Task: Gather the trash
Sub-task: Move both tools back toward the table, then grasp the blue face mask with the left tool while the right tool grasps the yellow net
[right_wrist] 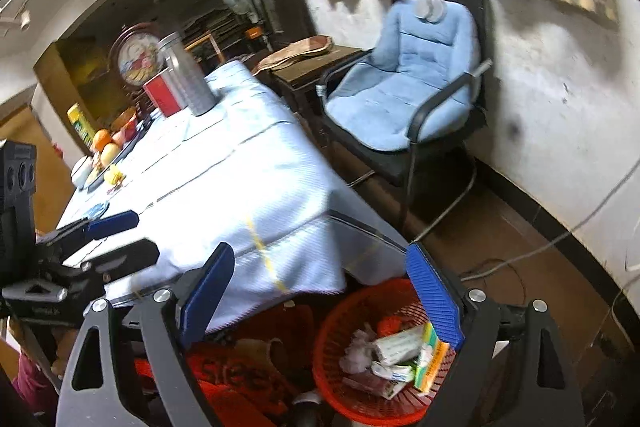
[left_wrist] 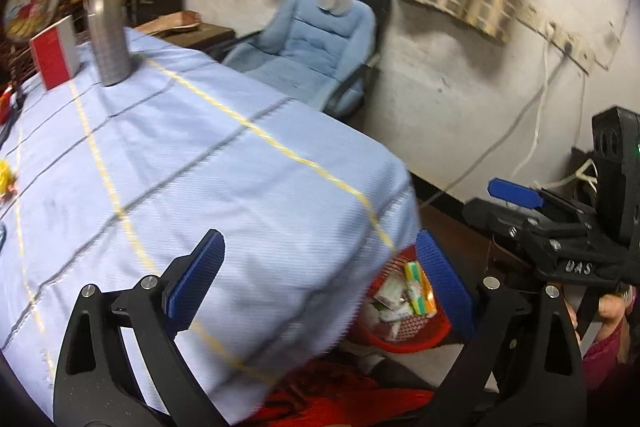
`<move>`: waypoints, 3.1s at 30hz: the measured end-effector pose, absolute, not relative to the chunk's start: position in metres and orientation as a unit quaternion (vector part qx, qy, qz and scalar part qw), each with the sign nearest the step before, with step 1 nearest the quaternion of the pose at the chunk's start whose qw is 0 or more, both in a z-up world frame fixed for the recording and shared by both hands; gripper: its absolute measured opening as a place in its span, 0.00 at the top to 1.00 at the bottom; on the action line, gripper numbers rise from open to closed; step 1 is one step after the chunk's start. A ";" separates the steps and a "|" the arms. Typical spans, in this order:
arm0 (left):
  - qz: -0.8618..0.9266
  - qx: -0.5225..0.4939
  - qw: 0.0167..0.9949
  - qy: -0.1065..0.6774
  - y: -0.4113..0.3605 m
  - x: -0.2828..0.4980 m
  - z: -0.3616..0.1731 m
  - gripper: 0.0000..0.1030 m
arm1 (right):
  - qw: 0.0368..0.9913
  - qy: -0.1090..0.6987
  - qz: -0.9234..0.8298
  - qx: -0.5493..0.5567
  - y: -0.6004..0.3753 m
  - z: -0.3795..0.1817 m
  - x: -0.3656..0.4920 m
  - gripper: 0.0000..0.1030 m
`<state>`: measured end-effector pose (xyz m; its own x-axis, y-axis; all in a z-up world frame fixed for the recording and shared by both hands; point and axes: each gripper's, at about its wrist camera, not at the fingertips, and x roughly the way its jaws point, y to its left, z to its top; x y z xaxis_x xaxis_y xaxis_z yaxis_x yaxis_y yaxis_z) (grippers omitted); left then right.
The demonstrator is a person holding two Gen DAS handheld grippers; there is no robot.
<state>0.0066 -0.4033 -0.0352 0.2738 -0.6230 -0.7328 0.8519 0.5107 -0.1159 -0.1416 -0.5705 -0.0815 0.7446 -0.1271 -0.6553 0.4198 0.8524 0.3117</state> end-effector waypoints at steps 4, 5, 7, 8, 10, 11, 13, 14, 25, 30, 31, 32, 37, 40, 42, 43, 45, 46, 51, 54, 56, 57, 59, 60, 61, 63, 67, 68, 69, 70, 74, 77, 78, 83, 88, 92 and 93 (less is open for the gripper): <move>-0.444 0.125 0.803 0.378 -0.375 0.039 -0.027 0.09 | 0.910 0.334 -0.128 0.208 -0.549 -0.071 -0.110 0.16; -0.433 0.117 0.809 0.379 -0.365 0.050 -0.024 0.09 | 0.911 0.336 -0.121 0.204 -0.543 -0.068 -0.100 0.16; -0.416 0.108 0.819 0.381 -0.352 0.068 -0.019 0.09 | 0.914 0.341 -0.104 0.195 -0.529 -0.063 -0.079 0.16; -0.407 0.105 0.823 0.382 -0.345 0.078 -0.017 0.09 | 0.915 0.343 -0.097 0.191 -0.522 -0.061 -0.069 0.15; -0.379 0.104 0.836 0.383 -0.327 0.100 -0.011 0.08 | 0.917 0.347 -0.080 0.182 -0.507 -0.057 -0.049 0.15; -0.363 0.106 0.843 0.383 -0.319 0.111 -0.008 0.07 | 0.918 0.351 -0.070 0.174 -0.497 -0.054 -0.036 0.14; -0.326 0.112 0.857 0.383 -0.298 0.136 -0.001 0.07 | 0.919 0.355 -0.057 0.164 -0.483 -0.051 -0.018 0.14; -0.307 0.114 0.863 0.384 -0.289 0.148 0.001 0.07 | 0.919 0.359 -0.048 0.158 -0.474 -0.050 -0.006 0.14; -0.179 0.094 0.879 0.432 -0.187 0.278 -0.044 0.06 | 0.913 0.388 0.002 0.122 -0.410 -0.043 0.085 0.13; -0.179 0.070 0.857 0.479 -0.176 0.294 -0.069 0.06 | 0.912 0.394 0.028 0.113 -0.387 -0.039 0.134 0.13; -0.175 0.071 0.859 0.476 -0.175 0.295 -0.070 0.06 | 0.912 0.394 0.033 0.113 -0.385 -0.038 0.144 0.13; -0.166 0.078 0.860 0.476 -0.175 0.295 -0.070 0.06 | 0.912 0.393 0.038 0.114 -0.381 -0.037 0.154 0.13; -0.137 0.102 0.870 0.463 -0.179 0.290 -0.075 0.05 | 0.902 0.406 0.078 0.124 -0.356 -0.037 0.221 0.13; -0.113 0.082 0.873 0.468 -0.171 0.294 -0.074 0.05 | 0.903 0.406 0.088 0.105 -0.340 -0.041 0.258 0.13; -0.092 0.067 0.875 0.470 -0.162 0.298 -0.074 0.05 | 0.905 0.408 0.081 0.088 -0.329 -0.046 0.280 0.13; -0.089 0.060 0.876 0.470 -0.159 0.299 -0.073 0.05 | 0.904 0.411 0.082 0.086 -0.325 -0.048 0.290 0.13; -0.090 0.041 0.876 0.472 -0.154 0.301 -0.071 0.05 | 0.898 0.420 0.093 0.091 -0.317 -0.053 0.306 0.15; -0.089 0.035 0.876 0.473 -0.152 0.302 -0.071 0.05 | 0.895 0.425 0.101 0.094 -0.312 -0.056 0.314 0.17; -0.079 0.041 0.876 0.474 -0.155 0.302 -0.072 0.05 | 0.889 0.432 0.119 0.094 -0.292 -0.067 0.338 0.24; -0.074 0.048 0.876 0.474 -0.157 0.301 -0.073 0.05 | 0.888 0.431 0.126 0.098 -0.288 -0.073 0.344 0.28; -0.073 0.049 0.876 0.474 -0.157 0.301 -0.073 0.05 | 0.889 0.429 0.129 0.098 -0.288 -0.076 0.347 0.32; -0.073 0.049 0.876 0.474 -0.157 0.301 -0.073 0.05 | 0.889 0.427 0.129 0.099 -0.289 -0.078 0.348 0.32; -0.070 0.058 0.876 0.473 -0.158 0.301 -0.074 0.05 | 0.887 0.429 0.138 0.103 -0.290 -0.080 0.349 0.38; -0.070 0.058 0.877 0.473 -0.158 0.301 -0.074 0.05 | 0.885 0.430 0.144 0.104 -0.289 -0.081 0.349 0.41; -0.070 0.057 0.877 0.473 -0.158 0.301 -0.074 0.05 | 0.885 0.430 0.147 0.103 -0.288 -0.081 0.348 0.45; -0.071 0.057 0.876 0.473 -0.157 0.301 -0.074 0.05 | 0.883 0.432 0.155 0.101 -0.285 -0.082 0.348 0.51; -0.073 0.057 0.876 0.474 -0.157 0.301 -0.074 0.05 | 0.886 0.424 0.160 0.094 -0.283 -0.079 0.344 0.65; -0.075 0.057 0.875 0.474 -0.157 0.301 -0.074 0.05 | 0.891 0.418 0.154 0.090 -0.284 -0.076 0.342 0.66; -0.076 0.056 0.875 0.474 -0.157 0.301 -0.073 0.05 | 0.897 0.408 0.143 0.087 -0.287 -0.071 0.339 0.66; -0.077 0.053 0.875 0.475 -0.156 0.301 -0.073 0.05 | 0.901 0.403 0.137 0.088 -0.291 -0.069 0.338 0.66; -0.088 0.030 0.875 0.476 -0.150 0.303 -0.070 0.05 | 0.911 0.384 0.113 0.101 -0.312 -0.058 0.332 0.66; -0.094 0.020 0.874 0.477 -0.147 0.303 -0.068 0.06 | 0.912 0.383 0.100 0.110 -0.323 -0.056 0.330 0.66; -0.097 0.021 0.873 0.477 -0.147 0.303 -0.068 0.06 | 0.911 0.385 0.095 0.114 -0.327 -0.056 0.330 0.65; -0.117 0.038 0.876 0.467 -0.155 0.298 -0.065 0.27 | 0.913 0.381 0.078 0.122 -0.339 -0.056 0.321 0.65; -0.142 0.057 0.877 0.455 -0.166 0.291 -0.063 0.51 | 0.919 0.368 0.062 0.125 -0.349 -0.052 0.304 0.65; -0.162 0.052 0.884 0.435 -0.167 0.285 -0.053 0.56 | 0.923 0.357 0.049 0.134 -0.360 -0.049 0.285 0.65; -0.165 0.052 0.890 0.422 -0.167 0.282 -0.048 0.56 | 0.924 0.352 0.046 0.142 -0.364 -0.048 0.278 0.65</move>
<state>0.2821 -0.1671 -0.0479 0.5891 -0.2508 -0.7682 0.3381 0.9399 -0.0476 0.2777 -0.3639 -0.0482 0.7481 0.1854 -0.6372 0.0143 0.9555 0.2948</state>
